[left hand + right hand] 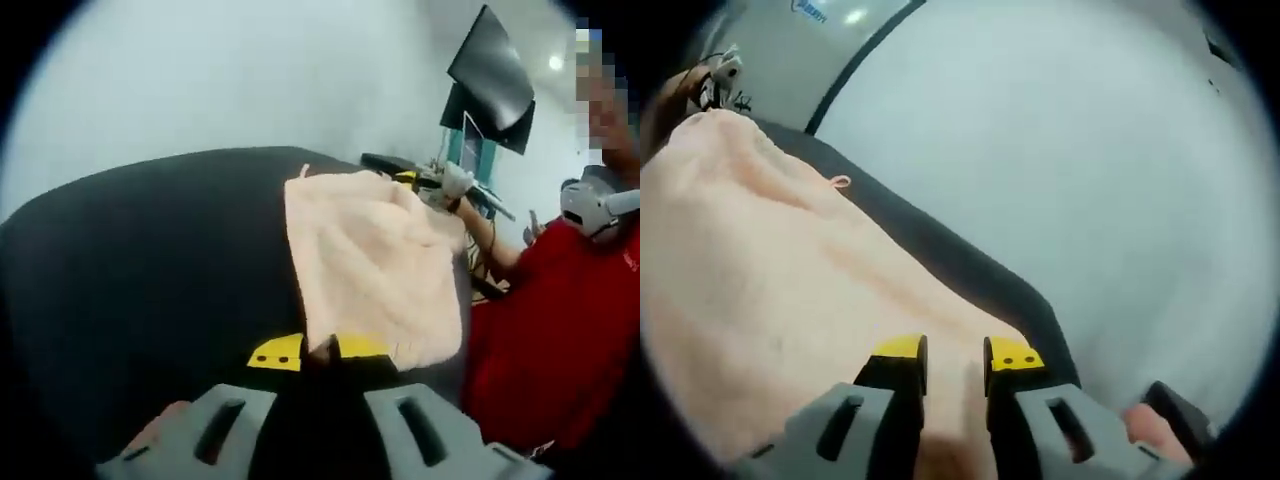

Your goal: Fold the towel on the table until its edges align and the towel forms a compact rectangular stack.

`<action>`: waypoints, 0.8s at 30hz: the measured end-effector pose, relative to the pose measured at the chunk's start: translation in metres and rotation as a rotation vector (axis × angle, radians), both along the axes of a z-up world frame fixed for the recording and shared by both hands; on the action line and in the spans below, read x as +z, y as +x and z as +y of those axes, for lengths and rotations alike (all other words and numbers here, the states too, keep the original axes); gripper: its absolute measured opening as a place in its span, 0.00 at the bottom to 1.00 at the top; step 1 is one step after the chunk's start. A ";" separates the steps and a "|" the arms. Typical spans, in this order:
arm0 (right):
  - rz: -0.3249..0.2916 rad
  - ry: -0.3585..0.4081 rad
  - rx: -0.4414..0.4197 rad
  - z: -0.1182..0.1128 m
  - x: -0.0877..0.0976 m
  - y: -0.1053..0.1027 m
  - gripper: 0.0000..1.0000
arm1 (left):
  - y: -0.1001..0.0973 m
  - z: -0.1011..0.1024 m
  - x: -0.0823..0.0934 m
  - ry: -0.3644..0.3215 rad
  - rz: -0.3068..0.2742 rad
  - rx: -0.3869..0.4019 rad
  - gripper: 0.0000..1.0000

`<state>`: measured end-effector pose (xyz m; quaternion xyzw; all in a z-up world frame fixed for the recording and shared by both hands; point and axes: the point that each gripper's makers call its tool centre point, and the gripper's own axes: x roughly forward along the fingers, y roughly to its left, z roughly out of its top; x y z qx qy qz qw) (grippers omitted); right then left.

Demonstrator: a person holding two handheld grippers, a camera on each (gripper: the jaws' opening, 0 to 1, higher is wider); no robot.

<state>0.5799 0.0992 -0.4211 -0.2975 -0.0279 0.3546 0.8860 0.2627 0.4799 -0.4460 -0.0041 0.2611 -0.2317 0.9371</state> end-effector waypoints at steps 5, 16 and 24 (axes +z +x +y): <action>-0.003 -0.013 -0.010 -0.001 -0.002 -0.001 0.19 | 0.023 0.040 0.056 0.390 -0.172 0.142 0.05; -0.021 -0.053 -0.022 -0.003 -0.005 -0.002 0.19 | 0.102 -0.023 0.216 0.752 -0.492 0.129 0.05; -0.013 -0.052 -0.028 -0.005 -0.006 -0.001 0.19 | 0.165 -0.163 0.226 0.360 -0.602 0.035 0.05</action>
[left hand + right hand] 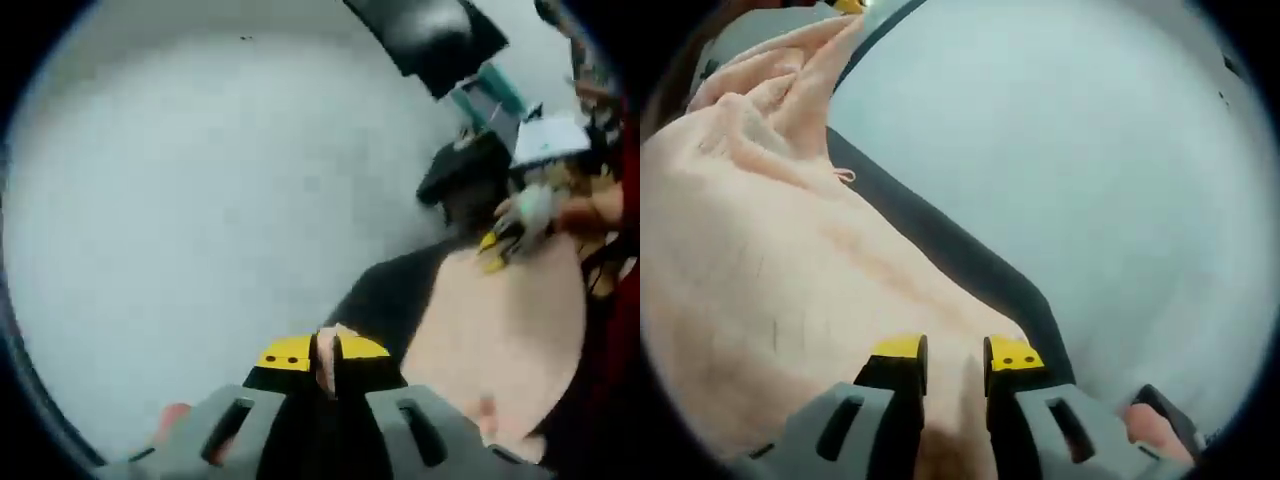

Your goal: Fold the towel on the table until its edges align and the towel forms a compact rectangular stack.

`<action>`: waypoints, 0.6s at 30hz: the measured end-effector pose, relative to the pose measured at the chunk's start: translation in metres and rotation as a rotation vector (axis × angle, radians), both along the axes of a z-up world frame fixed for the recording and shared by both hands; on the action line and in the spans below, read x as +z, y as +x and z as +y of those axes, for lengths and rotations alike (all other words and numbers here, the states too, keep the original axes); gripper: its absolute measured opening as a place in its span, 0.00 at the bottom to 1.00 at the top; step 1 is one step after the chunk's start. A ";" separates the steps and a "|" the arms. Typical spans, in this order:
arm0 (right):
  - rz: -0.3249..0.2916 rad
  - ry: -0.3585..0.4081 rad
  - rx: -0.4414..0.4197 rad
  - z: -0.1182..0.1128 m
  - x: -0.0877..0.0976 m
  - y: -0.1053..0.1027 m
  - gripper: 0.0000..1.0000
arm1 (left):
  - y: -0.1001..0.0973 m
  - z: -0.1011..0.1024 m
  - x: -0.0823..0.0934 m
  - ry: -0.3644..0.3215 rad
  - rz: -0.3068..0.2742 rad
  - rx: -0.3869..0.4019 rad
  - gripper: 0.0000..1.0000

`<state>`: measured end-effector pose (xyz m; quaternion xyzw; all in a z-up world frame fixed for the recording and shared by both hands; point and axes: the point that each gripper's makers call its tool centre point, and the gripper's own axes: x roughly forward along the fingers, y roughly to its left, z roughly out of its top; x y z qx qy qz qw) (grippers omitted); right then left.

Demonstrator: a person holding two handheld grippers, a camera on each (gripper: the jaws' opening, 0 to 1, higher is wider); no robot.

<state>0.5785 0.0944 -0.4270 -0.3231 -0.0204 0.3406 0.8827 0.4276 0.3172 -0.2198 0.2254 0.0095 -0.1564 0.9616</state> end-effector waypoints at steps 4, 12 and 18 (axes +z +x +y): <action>0.005 0.002 -0.003 0.000 0.000 0.000 0.19 | 0.010 -0.077 -0.070 0.072 0.085 -0.067 0.05; 0.014 0.012 -0.014 -0.001 0.001 0.001 0.19 | -0.022 -0.151 -0.153 -0.119 0.374 -0.269 0.20; 0.010 0.007 -0.019 -0.001 0.001 0.000 0.20 | -0.053 -0.124 -0.132 -0.192 0.362 -0.297 0.33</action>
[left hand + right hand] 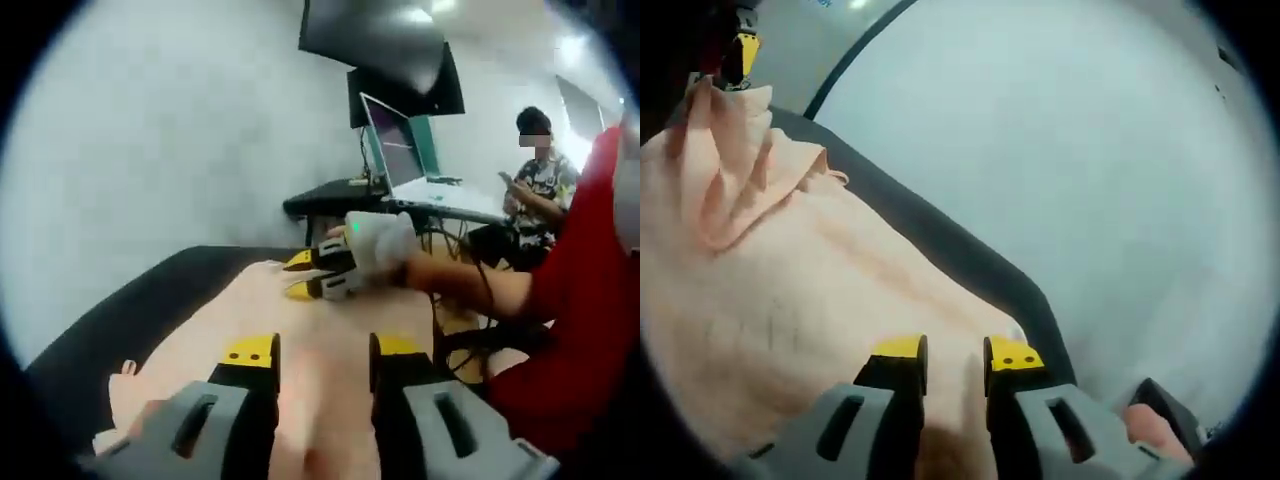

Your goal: Fold the towel on the table until its edges align and the towel forms a compact rectangular stack.

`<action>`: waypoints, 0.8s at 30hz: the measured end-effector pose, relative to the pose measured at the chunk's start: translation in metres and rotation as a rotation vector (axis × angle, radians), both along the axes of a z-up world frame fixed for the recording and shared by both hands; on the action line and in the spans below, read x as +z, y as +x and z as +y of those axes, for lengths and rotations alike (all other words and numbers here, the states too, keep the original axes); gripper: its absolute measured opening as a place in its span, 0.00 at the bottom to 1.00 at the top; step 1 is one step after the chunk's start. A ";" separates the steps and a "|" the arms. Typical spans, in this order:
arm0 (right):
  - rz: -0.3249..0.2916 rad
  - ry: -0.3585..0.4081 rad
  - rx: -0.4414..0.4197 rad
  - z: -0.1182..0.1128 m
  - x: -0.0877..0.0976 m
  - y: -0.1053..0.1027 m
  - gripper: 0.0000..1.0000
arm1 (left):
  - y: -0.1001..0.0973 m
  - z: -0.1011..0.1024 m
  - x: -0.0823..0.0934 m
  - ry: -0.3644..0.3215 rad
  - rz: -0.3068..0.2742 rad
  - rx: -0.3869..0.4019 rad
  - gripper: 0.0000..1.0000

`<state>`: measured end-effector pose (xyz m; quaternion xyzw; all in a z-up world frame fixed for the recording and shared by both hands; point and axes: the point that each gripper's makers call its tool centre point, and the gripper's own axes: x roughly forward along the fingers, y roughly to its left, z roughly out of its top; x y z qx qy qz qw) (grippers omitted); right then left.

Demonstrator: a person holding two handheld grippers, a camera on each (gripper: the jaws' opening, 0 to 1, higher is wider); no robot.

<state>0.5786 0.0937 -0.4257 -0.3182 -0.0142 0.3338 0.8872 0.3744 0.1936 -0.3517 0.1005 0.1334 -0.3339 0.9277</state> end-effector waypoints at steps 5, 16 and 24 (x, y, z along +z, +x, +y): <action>-0.002 -0.002 -0.006 -0.001 -0.001 0.001 0.19 | 0.003 0.106 0.032 0.034 -0.040 0.200 0.28; -0.001 -0.005 -0.014 -0.002 -0.002 0.004 0.20 | -0.003 0.036 -0.035 0.228 0.130 0.006 0.25; -0.006 -0.012 -0.018 -0.005 -0.002 0.005 0.19 | 0.048 -0.022 -0.063 0.338 0.167 -0.127 0.26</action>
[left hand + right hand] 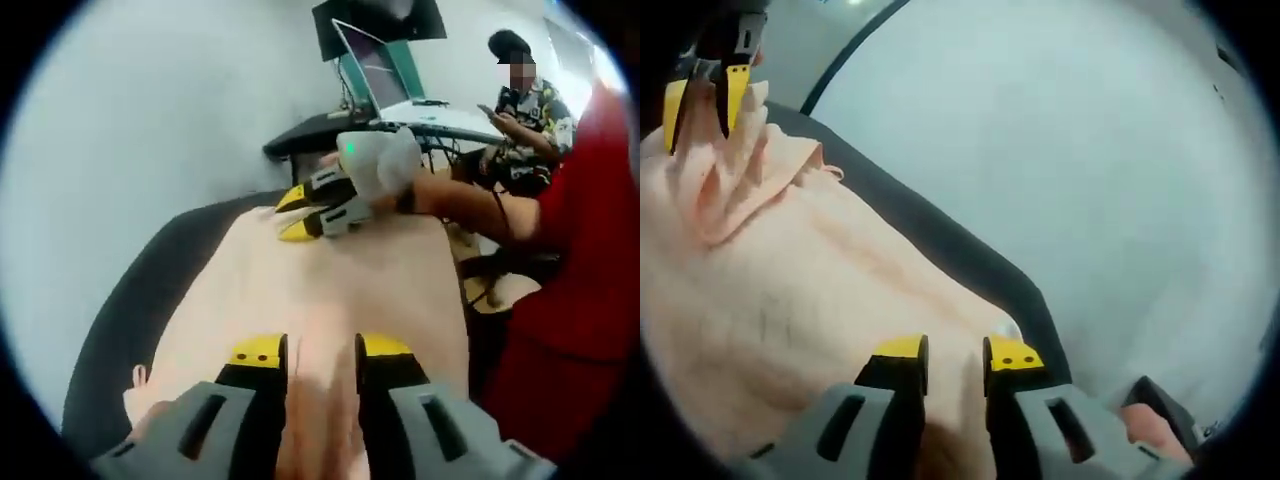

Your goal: Fold the towel on the table until its edges align and the towel forms a compact rectangular stack.

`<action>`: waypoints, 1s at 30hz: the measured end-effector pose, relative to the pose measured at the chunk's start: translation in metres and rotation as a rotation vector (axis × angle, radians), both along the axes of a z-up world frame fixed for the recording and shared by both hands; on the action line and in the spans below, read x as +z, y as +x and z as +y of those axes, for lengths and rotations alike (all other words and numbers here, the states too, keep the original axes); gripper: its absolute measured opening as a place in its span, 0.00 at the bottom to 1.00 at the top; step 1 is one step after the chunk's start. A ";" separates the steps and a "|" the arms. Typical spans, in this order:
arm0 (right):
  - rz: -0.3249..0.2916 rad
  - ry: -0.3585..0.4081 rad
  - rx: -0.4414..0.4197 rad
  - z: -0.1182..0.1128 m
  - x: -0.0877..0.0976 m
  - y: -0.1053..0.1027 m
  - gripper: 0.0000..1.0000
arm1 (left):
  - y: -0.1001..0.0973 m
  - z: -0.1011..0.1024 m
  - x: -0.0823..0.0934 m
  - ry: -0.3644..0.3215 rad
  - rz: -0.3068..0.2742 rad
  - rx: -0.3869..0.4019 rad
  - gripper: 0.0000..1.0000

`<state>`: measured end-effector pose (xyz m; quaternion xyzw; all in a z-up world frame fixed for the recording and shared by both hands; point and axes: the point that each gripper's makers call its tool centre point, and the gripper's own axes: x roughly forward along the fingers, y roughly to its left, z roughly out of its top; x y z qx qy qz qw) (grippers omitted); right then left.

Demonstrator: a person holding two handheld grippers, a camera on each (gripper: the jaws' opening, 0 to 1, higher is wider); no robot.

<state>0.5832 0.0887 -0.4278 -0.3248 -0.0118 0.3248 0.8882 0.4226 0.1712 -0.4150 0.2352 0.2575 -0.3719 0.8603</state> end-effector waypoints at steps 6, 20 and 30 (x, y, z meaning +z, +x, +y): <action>0.003 0.008 -0.002 -0.002 0.002 -0.002 0.19 | 0.006 0.003 -0.026 0.121 0.042 -0.041 0.08; 0.003 0.008 -0.010 -0.002 0.002 0.004 0.19 | -0.040 0.252 0.160 -0.269 -0.385 0.482 0.07; 0.002 0.006 -0.019 -0.004 0.001 0.003 0.19 | -0.032 0.406 0.106 -0.261 -0.223 0.752 0.06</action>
